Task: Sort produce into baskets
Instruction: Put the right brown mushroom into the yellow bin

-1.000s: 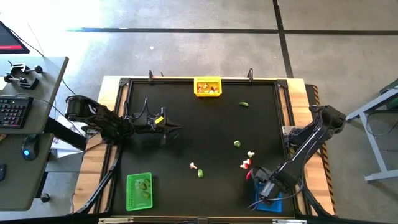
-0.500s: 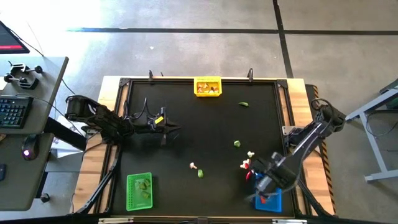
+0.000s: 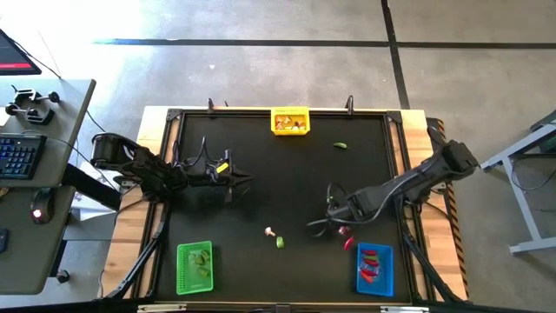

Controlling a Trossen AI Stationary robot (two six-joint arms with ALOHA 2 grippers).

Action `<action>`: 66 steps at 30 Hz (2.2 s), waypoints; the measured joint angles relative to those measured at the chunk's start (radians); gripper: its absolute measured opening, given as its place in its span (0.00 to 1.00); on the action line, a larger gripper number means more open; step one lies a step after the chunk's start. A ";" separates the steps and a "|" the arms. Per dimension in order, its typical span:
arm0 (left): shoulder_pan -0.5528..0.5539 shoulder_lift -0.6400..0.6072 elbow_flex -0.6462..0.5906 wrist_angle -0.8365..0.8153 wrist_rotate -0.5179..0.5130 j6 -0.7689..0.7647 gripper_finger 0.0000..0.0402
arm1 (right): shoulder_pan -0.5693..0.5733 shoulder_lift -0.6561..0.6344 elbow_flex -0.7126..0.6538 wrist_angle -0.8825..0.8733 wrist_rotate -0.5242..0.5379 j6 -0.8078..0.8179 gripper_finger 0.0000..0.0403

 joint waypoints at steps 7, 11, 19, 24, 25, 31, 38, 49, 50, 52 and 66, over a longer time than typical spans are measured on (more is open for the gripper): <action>0.000 0.000 0.000 0.000 0.000 -0.002 0.00 | -0.023 0.001 -0.037 0.008 -0.016 -0.013 0.32; 0.000 0.000 0.000 -0.001 0.000 -0.008 0.00 | -0.013 0.001 -0.022 -0.036 -0.023 -0.038 0.27; 0.000 0.000 0.000 -0.001 0.000 -0.016 0.00 | 0.037 0.001 0.077 -0.052 -0.077 -0.148 0.35; 0.000 0.000 0.000 -0.002 0.000 -0.016 0.00 | 0.090 0.001 0.062 0.071 -0.152 -0.214 0.45; 0.000 0.000 0.000 -0.002 0.000 -0.016 0.00 | 0.098 0.001 0.055 0.080 -0.153 -0.215 0.46; 0.000 0.000 0.000 -0.002 0.000 -0.016 0.00 | 0.103 0.002 0.015 0.102 -0.152 -0.182 0.46; 0.000 0.000 0.000 -0.002 0.000 -0.016 0.00 | 0.104 0.002 -0.015 0.145 -0.155 -0.194 0.41; 0.000 0.000 0.000 -0.001 0.000 -0.015 0.00 | 0.103 0.002 -0.049 0.178 -0.159 -0.232 0.21; 0.000 0.000 0.000 -0.001 0.000 -0.010 0.00 | 0.102 0.002 -0.045 0.176 -0.155 -0.241 0.17; 0.000 0.000 0.000 -0.001 0.000 0.001 0.00 | 0.096 0.002 -0.037 0.170 -0.139 -0.251 0.09; 0.000 0.000 0.000 -0.001 0.000 0.003 0.00 | -0.092 0.002 0.093 0.174 0.164 -0.557 0.01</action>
